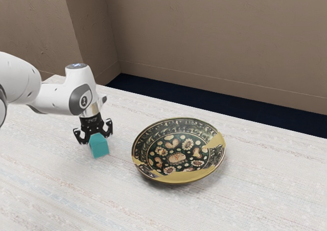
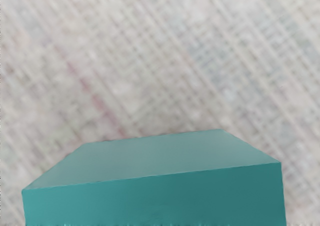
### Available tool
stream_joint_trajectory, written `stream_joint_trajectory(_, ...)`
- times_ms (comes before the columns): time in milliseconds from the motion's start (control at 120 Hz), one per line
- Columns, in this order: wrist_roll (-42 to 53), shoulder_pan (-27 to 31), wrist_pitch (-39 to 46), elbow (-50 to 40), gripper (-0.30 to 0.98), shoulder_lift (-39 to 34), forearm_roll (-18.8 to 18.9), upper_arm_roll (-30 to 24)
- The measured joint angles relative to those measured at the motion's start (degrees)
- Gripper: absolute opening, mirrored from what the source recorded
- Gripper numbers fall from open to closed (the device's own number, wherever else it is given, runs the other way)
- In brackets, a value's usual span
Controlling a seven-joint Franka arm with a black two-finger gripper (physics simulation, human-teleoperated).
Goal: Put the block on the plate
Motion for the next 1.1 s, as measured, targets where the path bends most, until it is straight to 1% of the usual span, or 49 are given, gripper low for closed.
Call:
stream_joint_trajectory(142, 0.0, -1.2, -0.1, -0.2, 0.38, -3.6, 0.0, 0.0)
stream_joint_trajectory(275, -0.9, -4.7, -0.2, 0.6, 0.37, -7.4, 0.1, -1.1)
stream_joint_trajectory(358, -2.1, -5.5, -0.3, 2.4, 0.37, -8.3, 0.1, -3.9)
stream_joint_trajectory(492, -5.6, -6.0, -0.3, 3.2, 0.38, -10.4, 0.2, -10.4)
stream_joint_trajectory(625, -10.2, -5.2, 0.0, 3.3, 0.38, -9.7, 0.3, -17.6)
stream_joint_trajectory(667, -11.7, -5.0, 0.1, 3.5, 0.38, -9.1, 0.4, -19.2)
stream_joint_trajectory(783, -15.2, -3.8, 0.3, 8.0, 0.37, -4.4, 0.6, -20.4)
stream_joint_trajectory(875, -17.6, -3.5, 0.4, 9.1, 0.38, -2.9, 0.7, -20.6)
stream_joint_trajectory(983, -19.9, -3.5, 0.5, 9.3, 0.50, -2.7, 0.5, -20.6)
stream_joint_trajectory(1100, -21.9, -3.6, 0.4, 8.8, 0.58, -3.5, 0.4, -20.6)
